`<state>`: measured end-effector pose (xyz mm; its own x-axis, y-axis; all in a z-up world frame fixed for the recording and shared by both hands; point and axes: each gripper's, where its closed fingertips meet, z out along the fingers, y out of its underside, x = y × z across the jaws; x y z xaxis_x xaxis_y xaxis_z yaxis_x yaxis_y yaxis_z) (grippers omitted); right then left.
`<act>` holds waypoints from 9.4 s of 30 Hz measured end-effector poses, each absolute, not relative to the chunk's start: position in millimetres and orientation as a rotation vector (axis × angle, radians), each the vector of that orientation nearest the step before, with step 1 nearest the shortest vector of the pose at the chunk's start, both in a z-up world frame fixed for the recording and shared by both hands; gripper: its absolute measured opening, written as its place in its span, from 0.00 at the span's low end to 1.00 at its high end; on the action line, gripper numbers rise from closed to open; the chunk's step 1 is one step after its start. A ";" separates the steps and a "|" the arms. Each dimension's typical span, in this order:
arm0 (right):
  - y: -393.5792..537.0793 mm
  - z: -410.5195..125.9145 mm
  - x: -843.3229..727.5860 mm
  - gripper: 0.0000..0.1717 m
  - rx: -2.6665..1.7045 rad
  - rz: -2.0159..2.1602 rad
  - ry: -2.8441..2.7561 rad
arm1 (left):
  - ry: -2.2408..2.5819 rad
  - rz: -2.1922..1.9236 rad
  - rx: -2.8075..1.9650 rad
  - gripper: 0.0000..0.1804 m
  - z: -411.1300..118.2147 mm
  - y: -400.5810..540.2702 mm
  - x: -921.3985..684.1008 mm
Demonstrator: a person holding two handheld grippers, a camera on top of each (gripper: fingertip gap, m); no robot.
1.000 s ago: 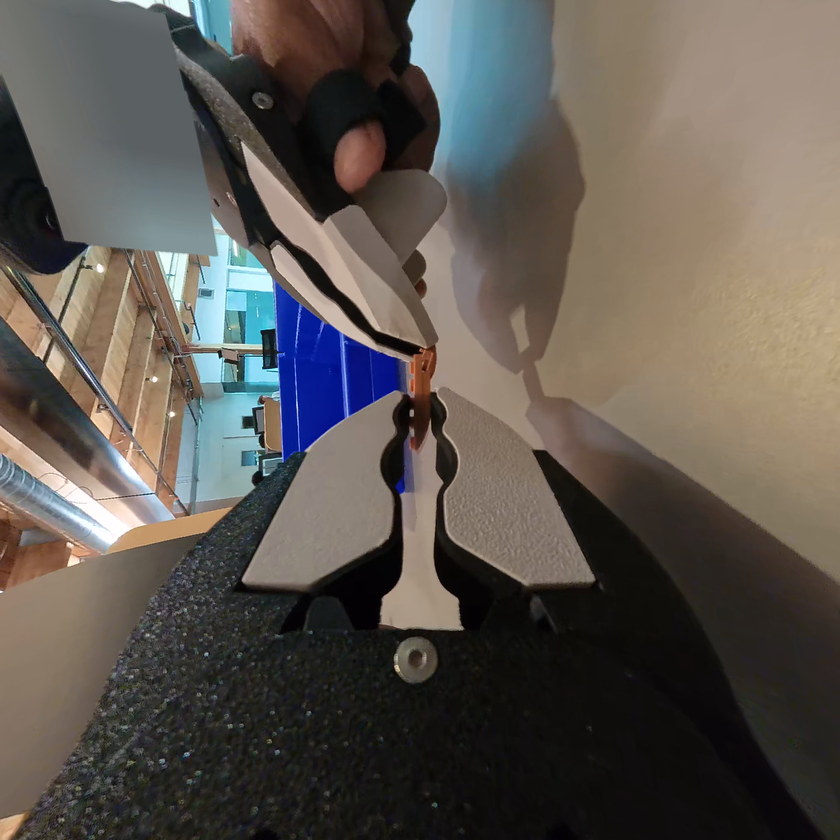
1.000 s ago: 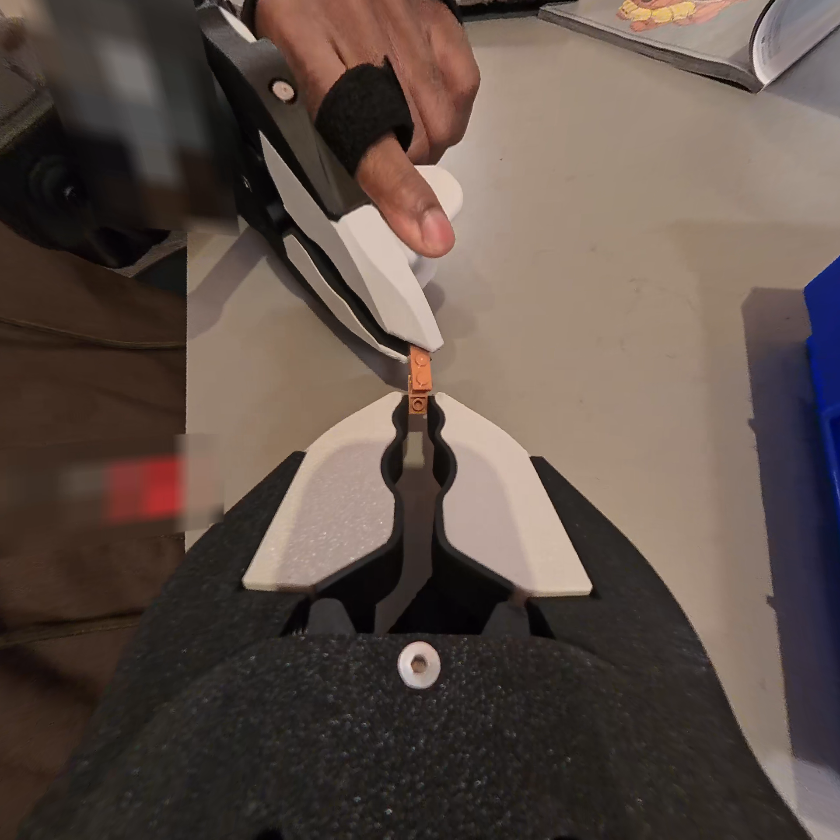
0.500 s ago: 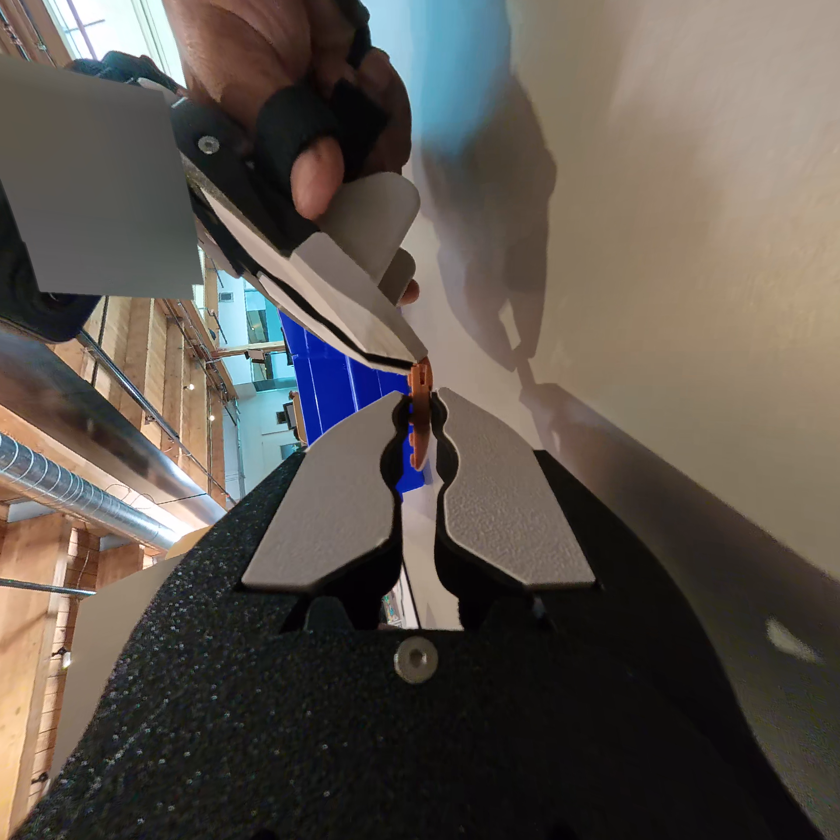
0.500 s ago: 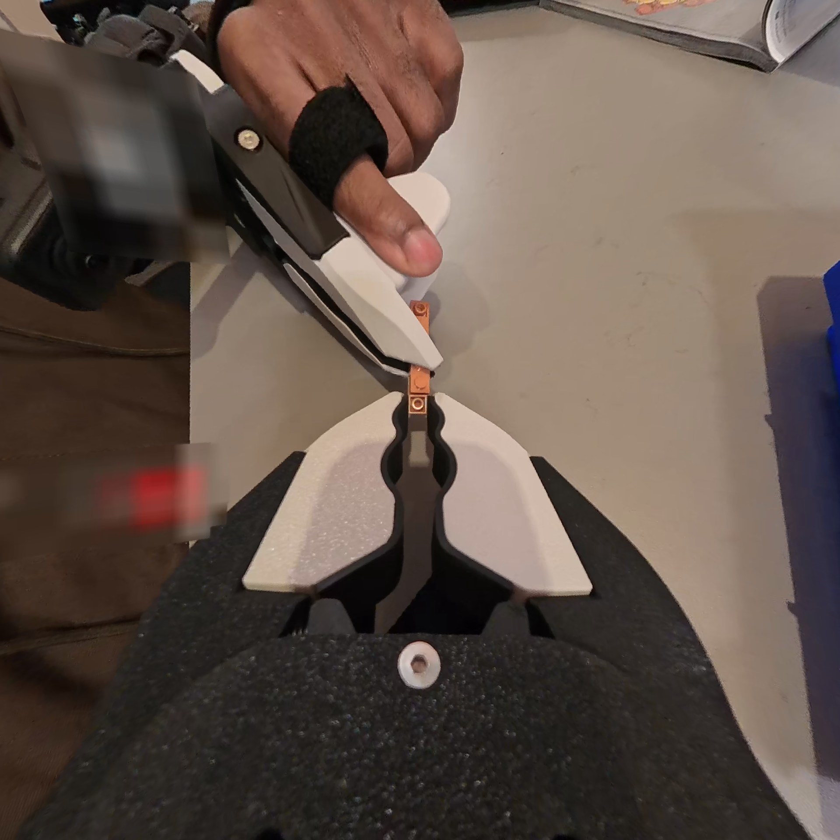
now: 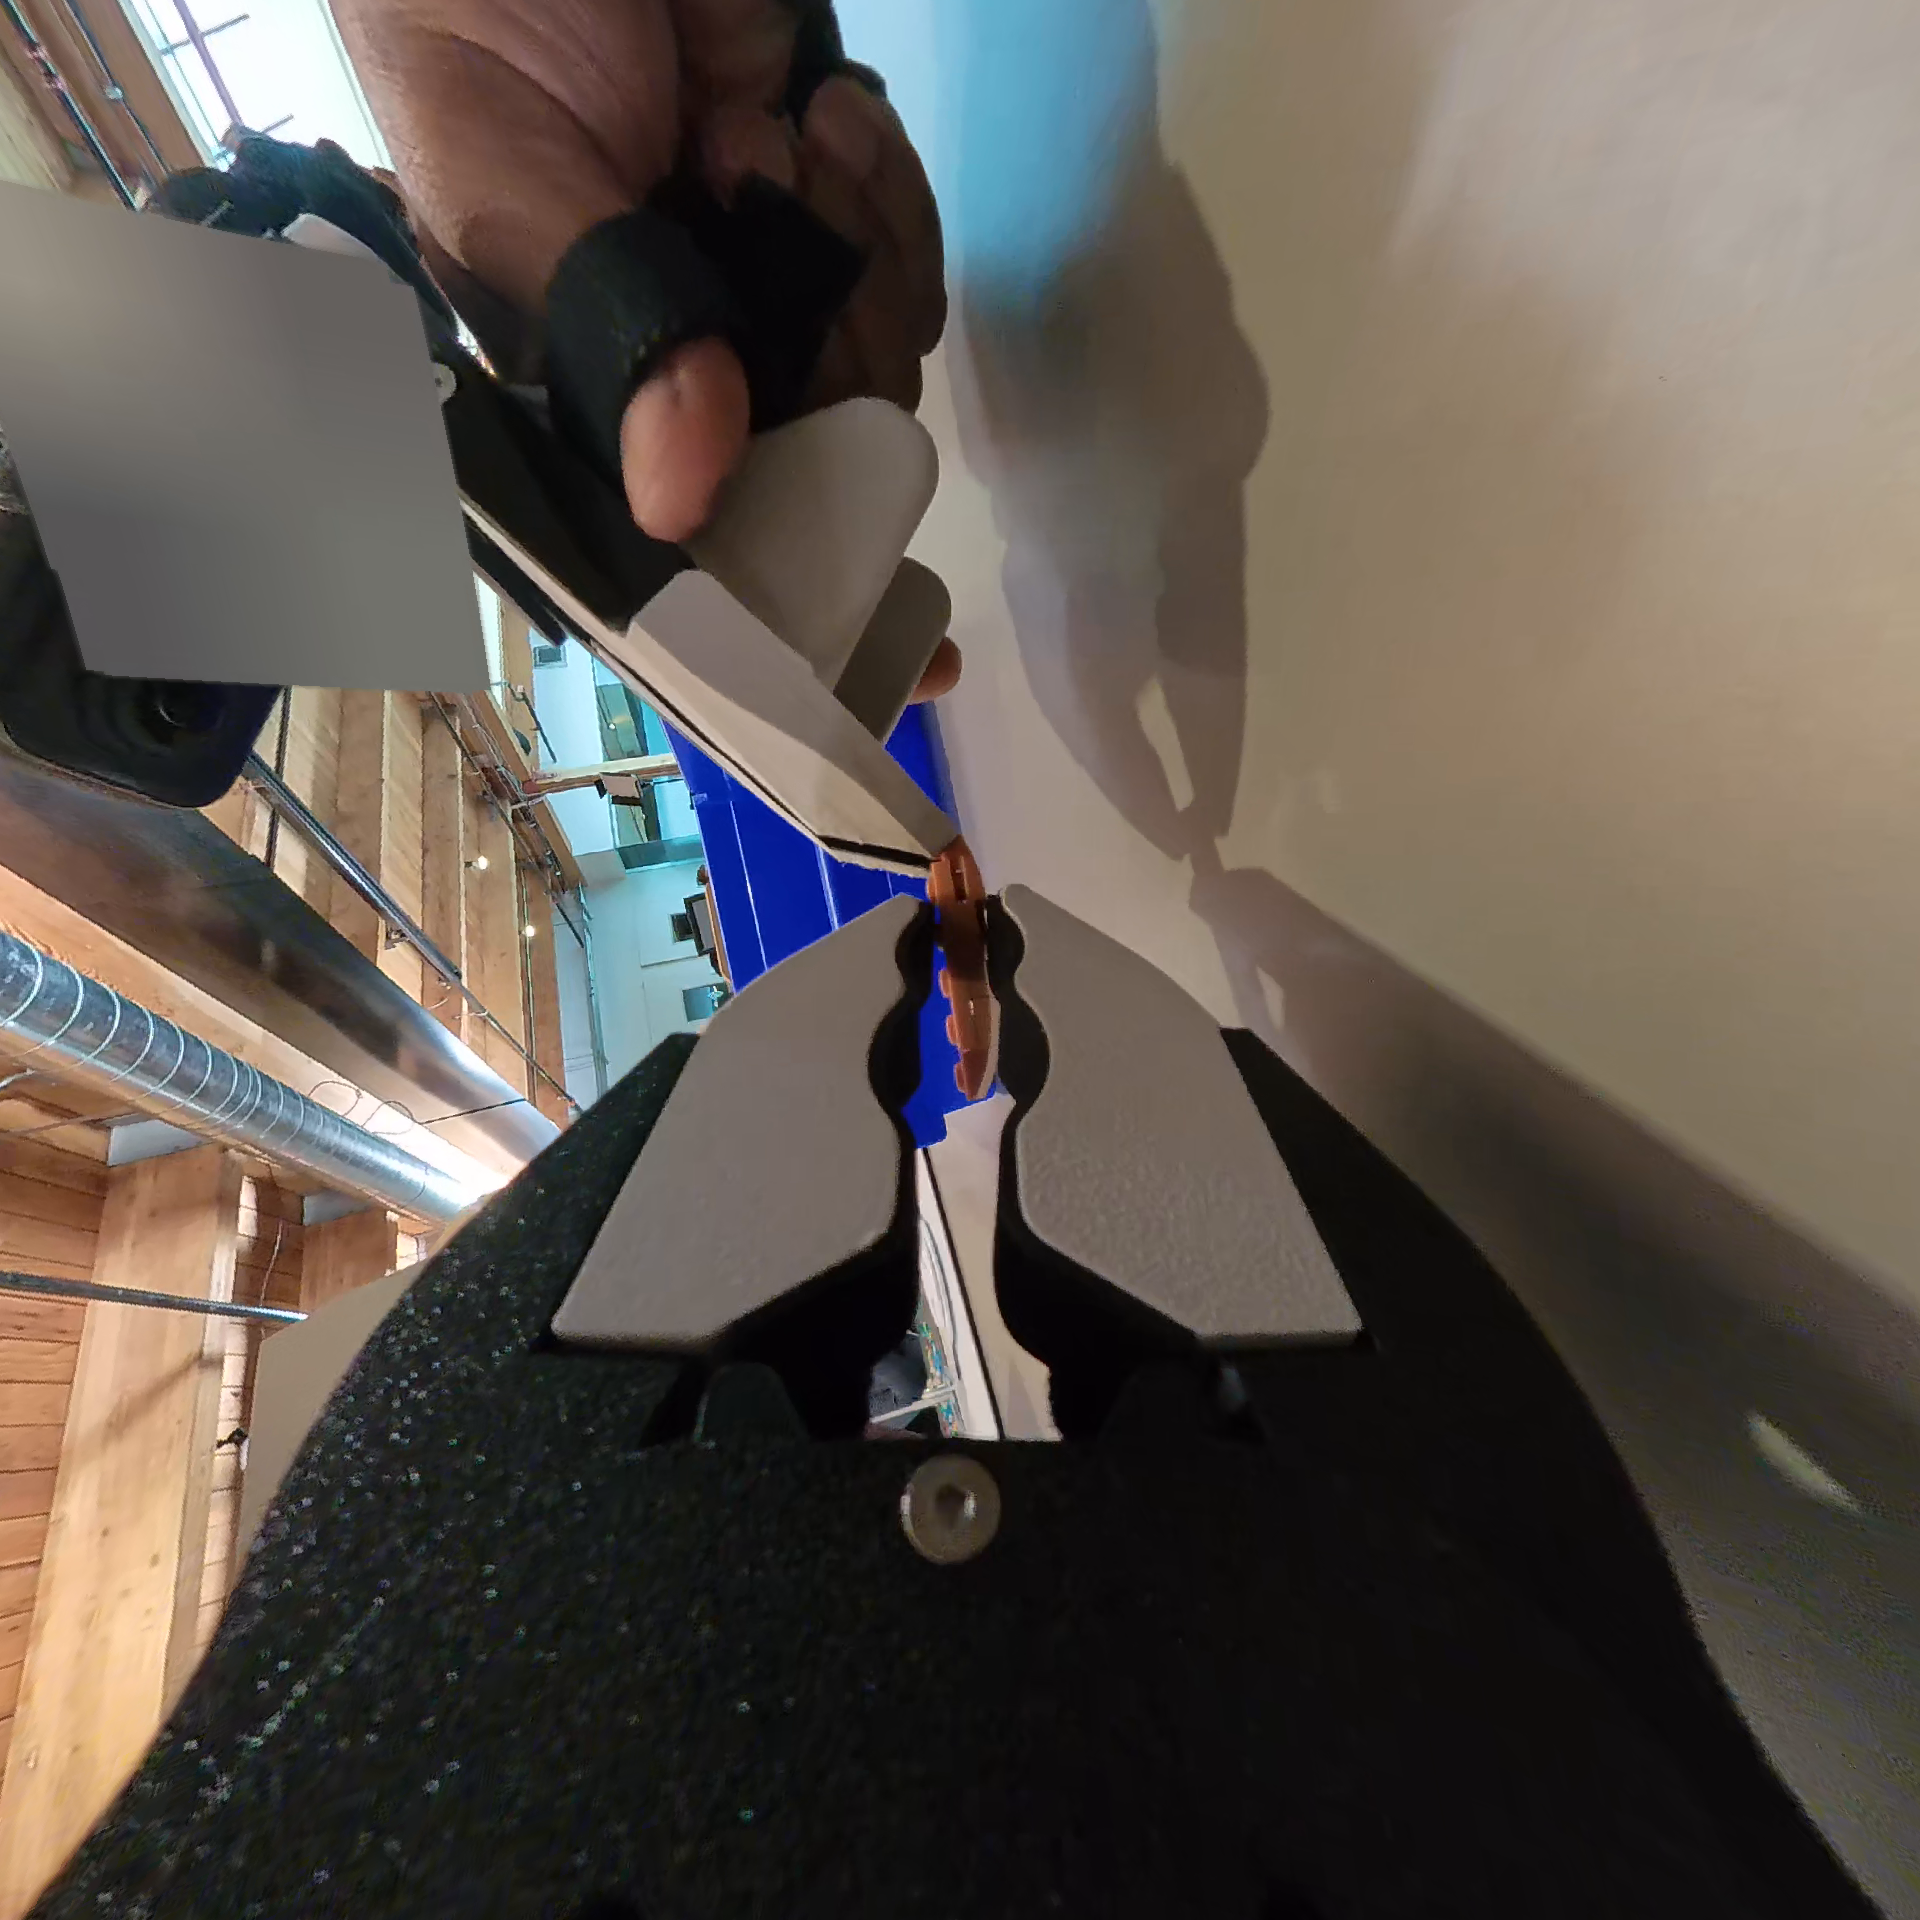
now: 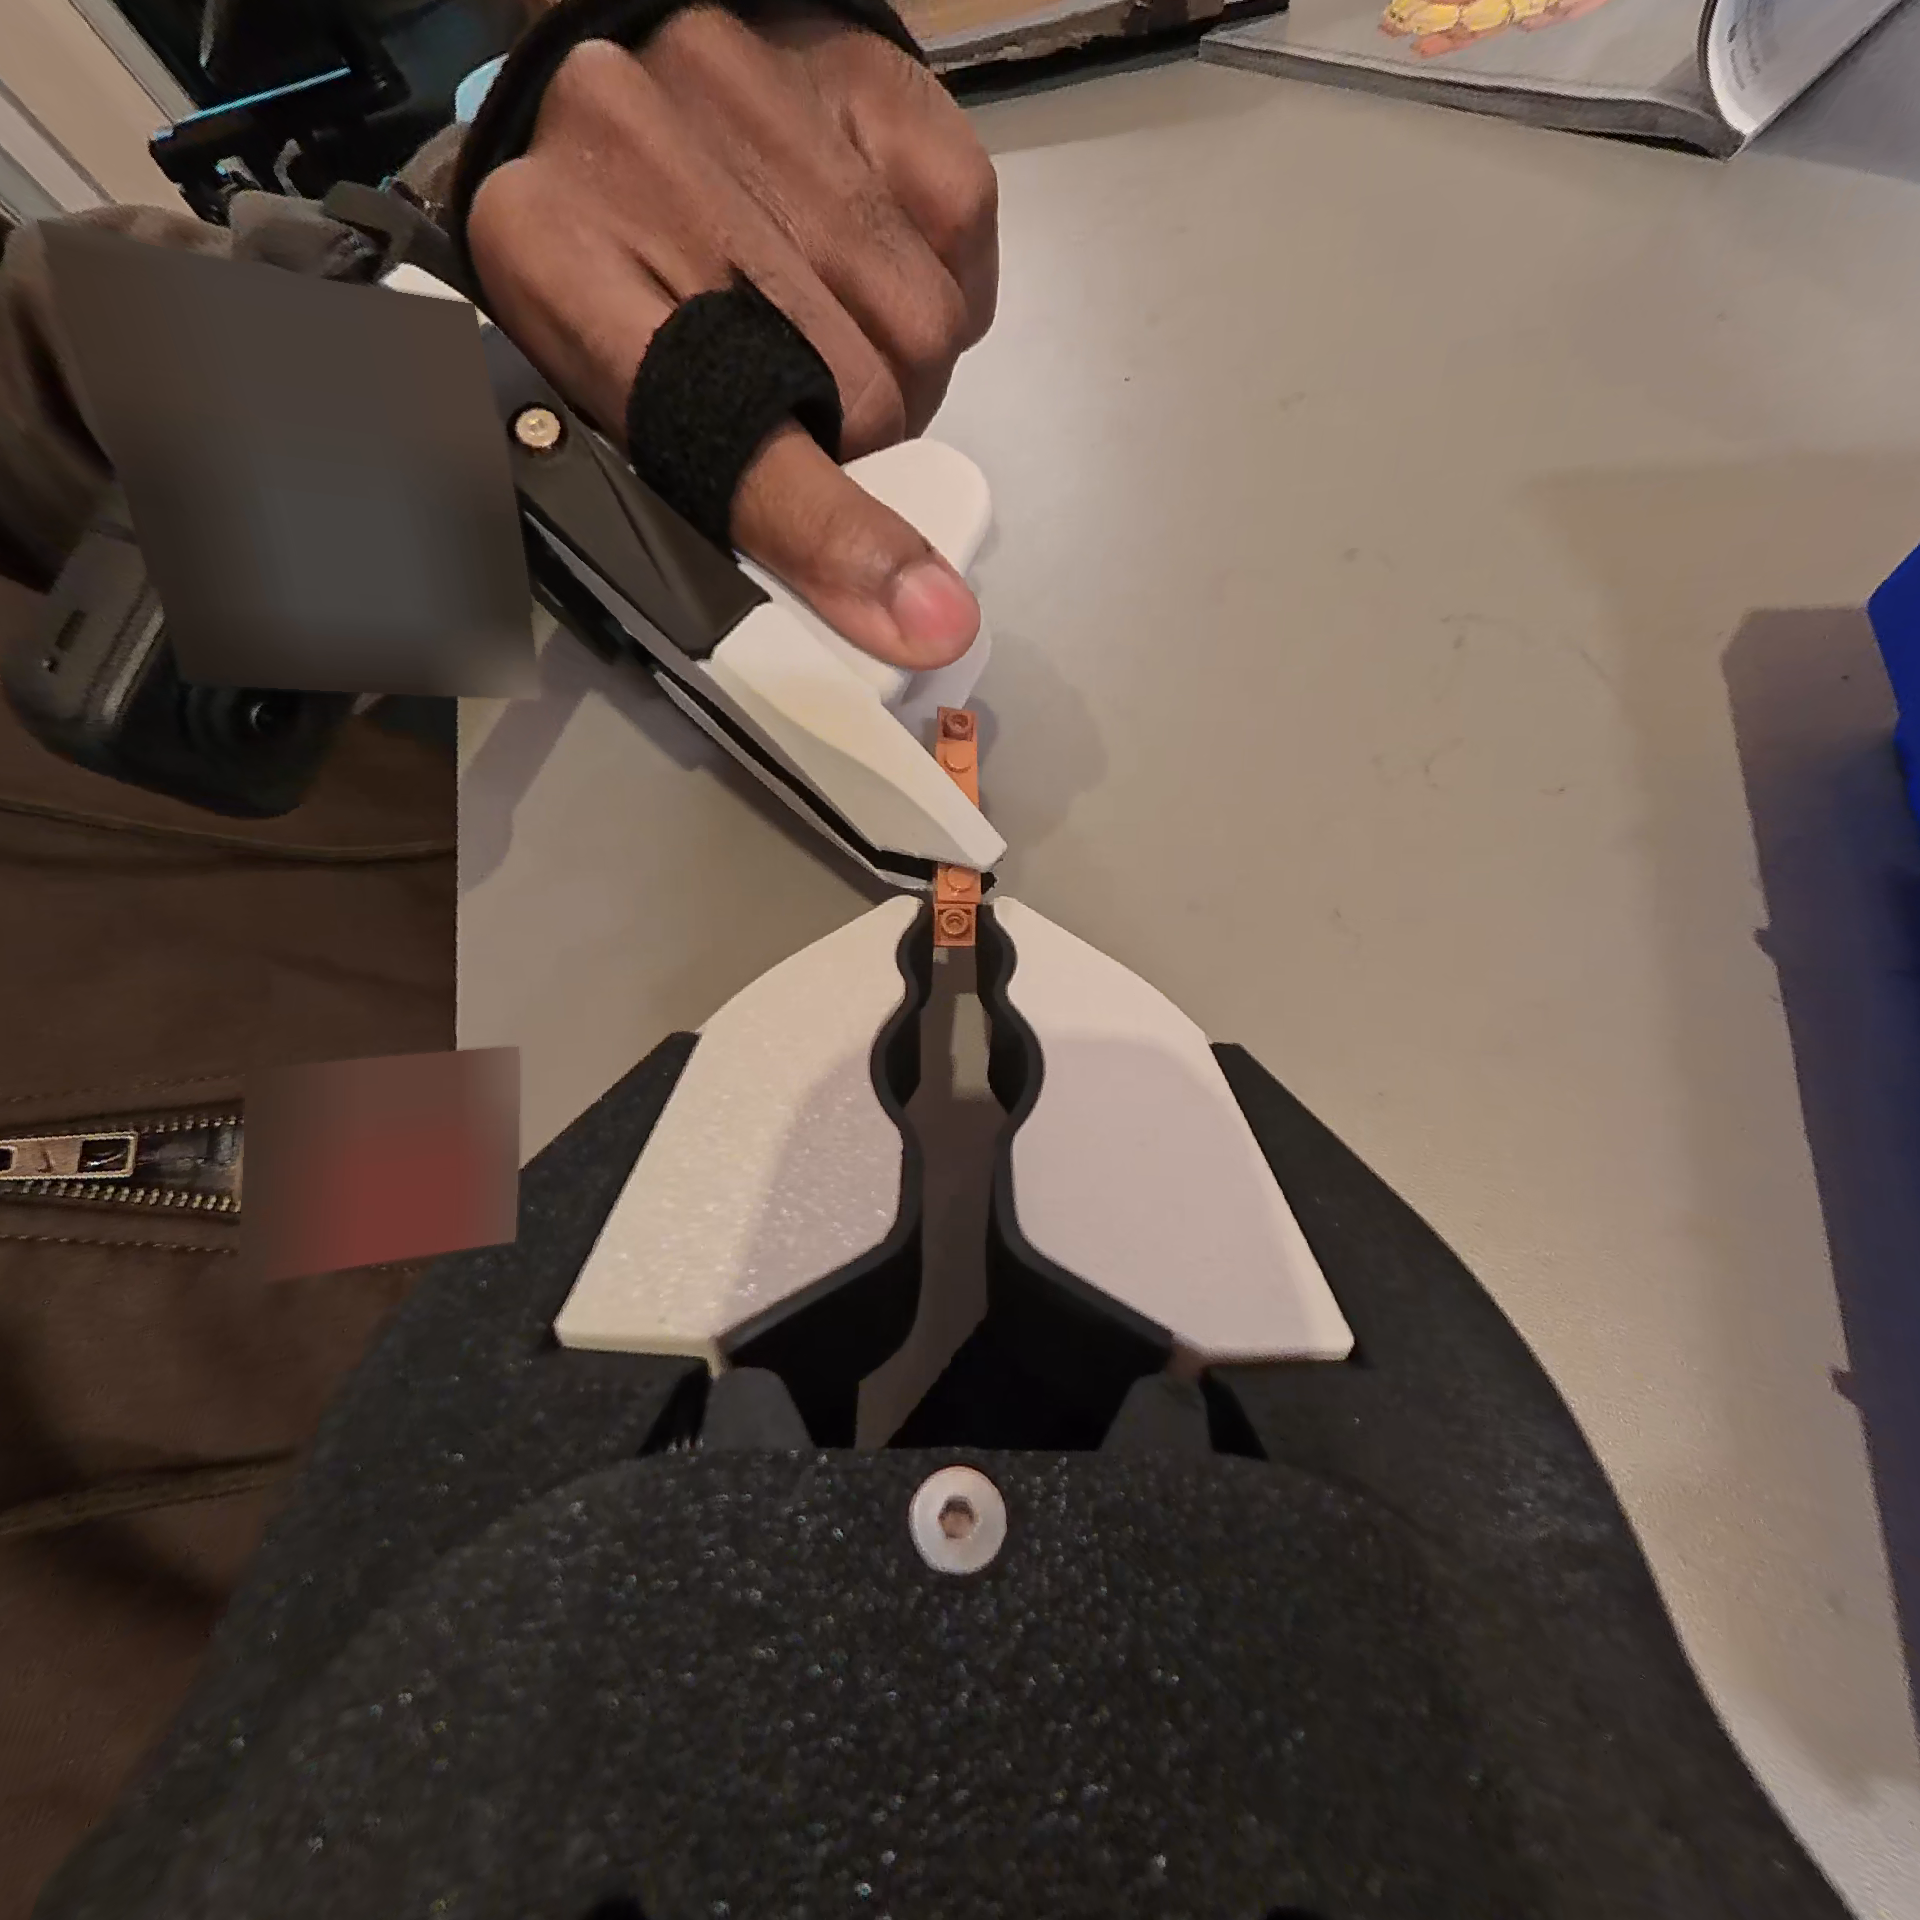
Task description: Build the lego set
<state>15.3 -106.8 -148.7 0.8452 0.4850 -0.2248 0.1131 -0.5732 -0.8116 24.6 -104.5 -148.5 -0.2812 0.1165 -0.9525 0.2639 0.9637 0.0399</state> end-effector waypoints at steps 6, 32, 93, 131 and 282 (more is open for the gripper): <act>-106.0 -147.1 15.4 0.04 -2.137 0.565 -0.409 | 1.868 -0.157 0.246 0.05 -147.4 -103.3 25.2; -112.9 -108.8 26.9 0.12 -1.857 0.128 -0.671 | 1.941 -0.575 -0.066 0.05 -128.3 -102.3 22.0; -97.8 -138.8 17.5 0.04 -1.942 -0.070 -0.772 | 2.035 -0.407 -0.081 0.04 -141.6 -99.5 25.1; -88.1 -156.0 37.0 0.20 -2.123 0.109 -0.578 | 2.046 -0.875 -0.831 0.13 -137.6 -0.2 25.2; 204.1 -121.2 109.3 0.46 -1.893 0.074 -0.061 | 1.200 -0.559 -1.645 0.11 -142.4 266.5 64.5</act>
